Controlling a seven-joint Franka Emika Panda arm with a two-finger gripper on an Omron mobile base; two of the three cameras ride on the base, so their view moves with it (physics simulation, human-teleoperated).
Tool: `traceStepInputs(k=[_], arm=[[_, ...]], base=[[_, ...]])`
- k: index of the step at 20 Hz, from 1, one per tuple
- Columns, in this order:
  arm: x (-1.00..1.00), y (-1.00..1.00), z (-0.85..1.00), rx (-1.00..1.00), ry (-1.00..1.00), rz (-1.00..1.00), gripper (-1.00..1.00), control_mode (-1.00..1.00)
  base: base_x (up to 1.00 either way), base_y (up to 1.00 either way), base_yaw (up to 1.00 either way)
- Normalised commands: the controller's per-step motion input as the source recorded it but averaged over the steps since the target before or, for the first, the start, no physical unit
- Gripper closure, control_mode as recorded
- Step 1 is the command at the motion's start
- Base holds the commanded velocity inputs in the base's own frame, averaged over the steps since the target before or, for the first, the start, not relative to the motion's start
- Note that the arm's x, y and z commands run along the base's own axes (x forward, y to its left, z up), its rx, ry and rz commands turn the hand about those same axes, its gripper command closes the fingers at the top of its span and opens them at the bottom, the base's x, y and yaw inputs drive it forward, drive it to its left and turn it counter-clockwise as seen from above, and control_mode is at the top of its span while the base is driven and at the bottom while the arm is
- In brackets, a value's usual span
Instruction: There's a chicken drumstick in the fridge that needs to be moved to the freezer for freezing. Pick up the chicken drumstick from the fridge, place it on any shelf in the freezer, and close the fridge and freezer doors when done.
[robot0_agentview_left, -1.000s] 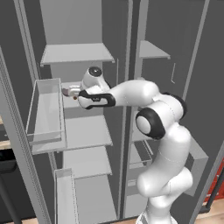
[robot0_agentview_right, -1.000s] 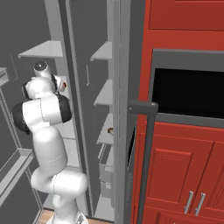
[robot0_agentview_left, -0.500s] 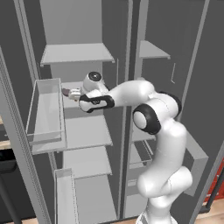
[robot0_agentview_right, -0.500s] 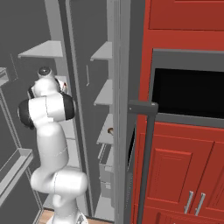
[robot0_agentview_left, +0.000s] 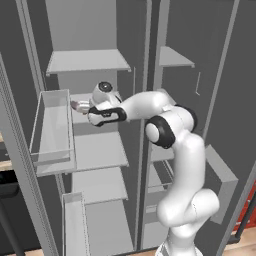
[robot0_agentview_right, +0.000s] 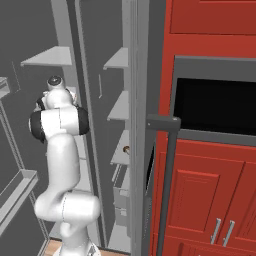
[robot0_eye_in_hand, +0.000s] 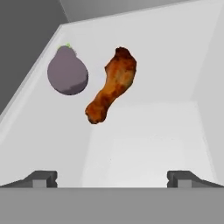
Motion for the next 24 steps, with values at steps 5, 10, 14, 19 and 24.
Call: traceStepInputs(k=[5, 10, 14, 19, 24], arm=[[0.42, 0.27, -0.09, 0.00, 0.02, -0.01, -1.00, -1.00], [0.33, 0.08, -0.15, 0.00, 0.00, -0.01, -1.00, -1.00], [0.47, 0.08, -0.36, 0.00, 0.02, 0.00, -1.00, -1.00], [0.42, 0.00, -0.46, 0.00, 0.02, 0.00, -1.00, -1.00], [0.42, 0.00, -0.25, 0.00, 0.01, 0.00, -1.00, -1.00]], base=[[0.00, 0.00, 0.00], [0.00, 0.00, 0.00], [0.00, 0.00, 0.00], [0.00, 0.00, 0.00], [0.00, 0.00, 0.00]])
